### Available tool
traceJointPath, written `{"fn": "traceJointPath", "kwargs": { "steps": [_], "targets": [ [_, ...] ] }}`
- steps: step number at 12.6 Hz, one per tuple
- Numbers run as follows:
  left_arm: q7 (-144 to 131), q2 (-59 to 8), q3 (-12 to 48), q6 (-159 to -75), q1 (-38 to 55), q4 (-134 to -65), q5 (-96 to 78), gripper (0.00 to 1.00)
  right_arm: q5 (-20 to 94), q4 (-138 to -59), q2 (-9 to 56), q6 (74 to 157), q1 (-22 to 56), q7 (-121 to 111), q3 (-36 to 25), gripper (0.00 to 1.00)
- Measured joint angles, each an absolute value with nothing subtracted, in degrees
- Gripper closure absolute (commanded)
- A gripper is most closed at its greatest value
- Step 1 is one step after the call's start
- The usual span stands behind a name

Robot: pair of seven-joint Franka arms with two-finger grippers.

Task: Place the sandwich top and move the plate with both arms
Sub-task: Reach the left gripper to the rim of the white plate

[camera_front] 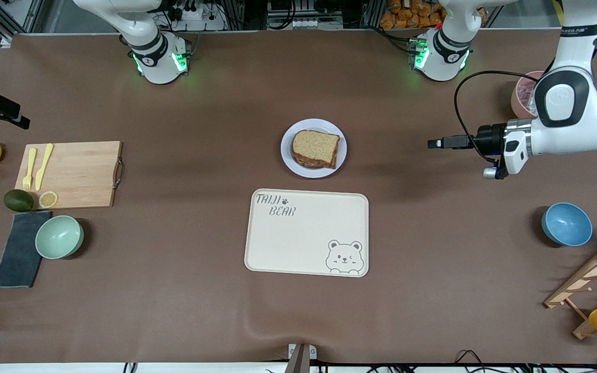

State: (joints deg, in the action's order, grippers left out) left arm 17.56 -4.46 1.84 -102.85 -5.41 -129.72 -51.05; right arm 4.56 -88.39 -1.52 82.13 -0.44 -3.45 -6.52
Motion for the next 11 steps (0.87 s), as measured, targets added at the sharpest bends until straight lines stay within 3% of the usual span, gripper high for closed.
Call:
{"fn": "traceJointPath", "kwargs": {
  "steps": [11],
  "targets": [
    [41.97,-17.27,2.26,-94.32,-6.77,-131.54,-69.01,0.0,4.54,-88.28,-3.24,80.02,-0.42,-0.22,-4.33,0.0]
  ]
}}
